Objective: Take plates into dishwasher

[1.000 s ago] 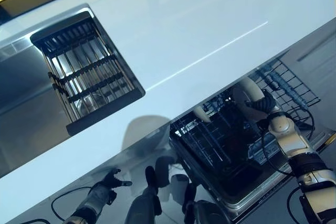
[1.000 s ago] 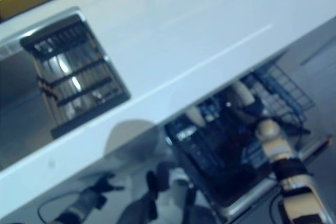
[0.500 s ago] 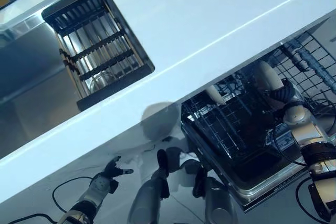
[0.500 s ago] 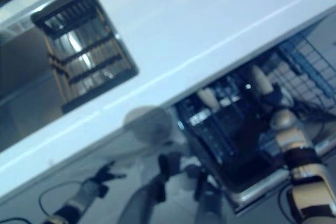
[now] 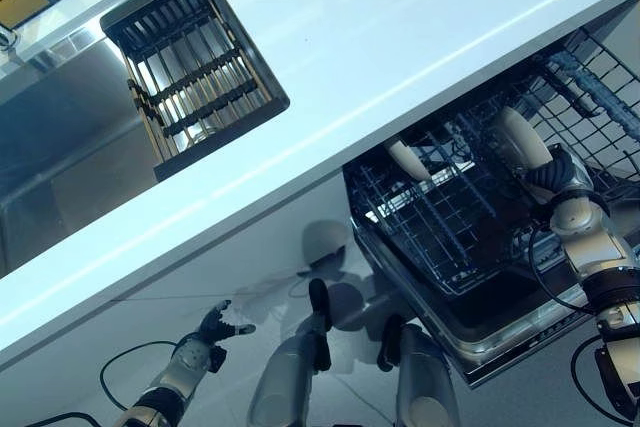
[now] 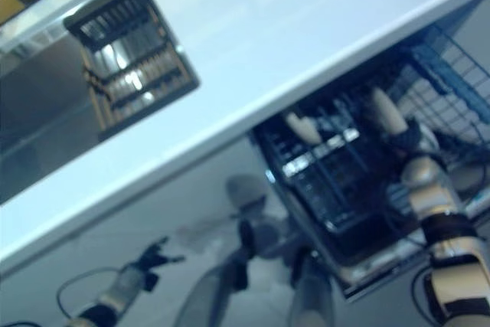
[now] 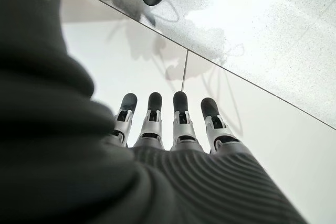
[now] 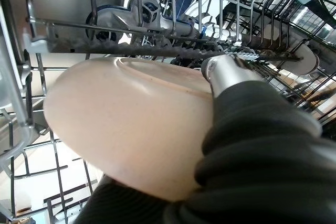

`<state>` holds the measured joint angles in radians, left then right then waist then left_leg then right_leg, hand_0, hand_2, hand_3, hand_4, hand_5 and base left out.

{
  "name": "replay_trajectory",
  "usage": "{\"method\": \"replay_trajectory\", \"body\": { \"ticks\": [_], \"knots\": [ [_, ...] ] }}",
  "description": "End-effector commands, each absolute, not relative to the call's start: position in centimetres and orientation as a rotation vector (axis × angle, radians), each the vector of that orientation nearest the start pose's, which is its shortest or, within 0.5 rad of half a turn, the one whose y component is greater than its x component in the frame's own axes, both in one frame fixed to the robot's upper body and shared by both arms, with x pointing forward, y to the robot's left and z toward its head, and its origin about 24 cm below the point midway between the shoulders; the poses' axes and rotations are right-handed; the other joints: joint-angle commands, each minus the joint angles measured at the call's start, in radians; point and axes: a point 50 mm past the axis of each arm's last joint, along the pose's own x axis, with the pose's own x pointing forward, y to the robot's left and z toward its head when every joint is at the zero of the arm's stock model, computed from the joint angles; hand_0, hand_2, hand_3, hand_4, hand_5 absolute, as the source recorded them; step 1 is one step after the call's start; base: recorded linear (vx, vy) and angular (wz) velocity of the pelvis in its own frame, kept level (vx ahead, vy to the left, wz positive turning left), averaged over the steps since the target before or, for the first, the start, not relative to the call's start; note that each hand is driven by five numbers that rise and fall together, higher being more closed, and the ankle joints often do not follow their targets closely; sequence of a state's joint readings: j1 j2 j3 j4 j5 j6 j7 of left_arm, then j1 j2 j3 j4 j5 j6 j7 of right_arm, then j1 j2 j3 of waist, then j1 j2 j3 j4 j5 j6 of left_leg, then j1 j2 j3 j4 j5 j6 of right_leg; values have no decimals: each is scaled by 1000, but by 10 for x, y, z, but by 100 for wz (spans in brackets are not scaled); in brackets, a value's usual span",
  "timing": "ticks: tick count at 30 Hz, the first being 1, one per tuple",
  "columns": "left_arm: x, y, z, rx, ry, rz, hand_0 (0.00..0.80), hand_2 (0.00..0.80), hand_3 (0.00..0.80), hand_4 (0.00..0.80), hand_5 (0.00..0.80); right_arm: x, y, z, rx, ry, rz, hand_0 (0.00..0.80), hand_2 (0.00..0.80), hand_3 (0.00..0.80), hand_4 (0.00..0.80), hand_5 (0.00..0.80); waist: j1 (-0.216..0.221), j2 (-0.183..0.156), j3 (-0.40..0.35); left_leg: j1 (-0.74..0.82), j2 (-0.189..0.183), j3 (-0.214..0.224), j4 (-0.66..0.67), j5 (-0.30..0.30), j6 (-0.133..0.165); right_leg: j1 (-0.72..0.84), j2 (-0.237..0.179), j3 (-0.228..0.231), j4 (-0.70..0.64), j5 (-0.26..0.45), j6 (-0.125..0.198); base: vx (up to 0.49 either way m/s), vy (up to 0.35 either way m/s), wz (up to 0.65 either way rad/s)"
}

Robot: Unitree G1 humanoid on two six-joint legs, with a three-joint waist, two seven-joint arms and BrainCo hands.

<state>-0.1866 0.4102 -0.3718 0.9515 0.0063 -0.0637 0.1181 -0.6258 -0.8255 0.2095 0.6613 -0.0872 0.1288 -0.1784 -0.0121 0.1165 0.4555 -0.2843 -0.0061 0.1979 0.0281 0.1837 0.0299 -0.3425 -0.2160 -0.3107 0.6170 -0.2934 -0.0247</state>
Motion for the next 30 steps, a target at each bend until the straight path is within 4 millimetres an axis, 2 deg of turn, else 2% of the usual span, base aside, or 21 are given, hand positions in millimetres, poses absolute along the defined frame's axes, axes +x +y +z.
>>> {"method": "replay_trajectory", "body": {
  "ticks": [1,6,17,23,30],
  "knots": [
    [216,240,-95,602,706,-44,0,0,0,0,0,342,-325,132,-922,155,-336,800,800,800,800,800,0,8,4,48,49,-16,34,-89,-70,66,43,-33,-28,-41,-86,9,19,-5],
    [219,236,-94,614,697,-61,0,0,0,0,0,344,-318,127,-906,147,-310,800,800,800,800,800,-2,12,4,53,47,-15,27,-88,-67,65,42,-29,-31,-35,-82,4,11,-4],
    [222,229,-96,623,703,-88,0,0,0,0,0,352,-283,109,-822,103,-244,800,800,800,800,800,-7,18,5,70,46,-14,3,-81,-67,84,48,-24,-56,-27,-77,-1,1,-1],
    [224,225,-97,616,707,-92,0,0,0,0,0,352,-266,99,-927,90,-277,800,800,800,800,800,-12,26,1,72,44,-11,0,-81,-67,87,48,-20,-62,-26,-77,0,0,0],
    [225,218,-98,611,699,-103,0,0,0,0,0,354,-256,95,-1054,71,-307,800,800,800,800,800,-12,39,3,75,38,-14,-11,-80,-66,89,48,-18,-69,-27,-77,-1,5,-1]
  ]
}}
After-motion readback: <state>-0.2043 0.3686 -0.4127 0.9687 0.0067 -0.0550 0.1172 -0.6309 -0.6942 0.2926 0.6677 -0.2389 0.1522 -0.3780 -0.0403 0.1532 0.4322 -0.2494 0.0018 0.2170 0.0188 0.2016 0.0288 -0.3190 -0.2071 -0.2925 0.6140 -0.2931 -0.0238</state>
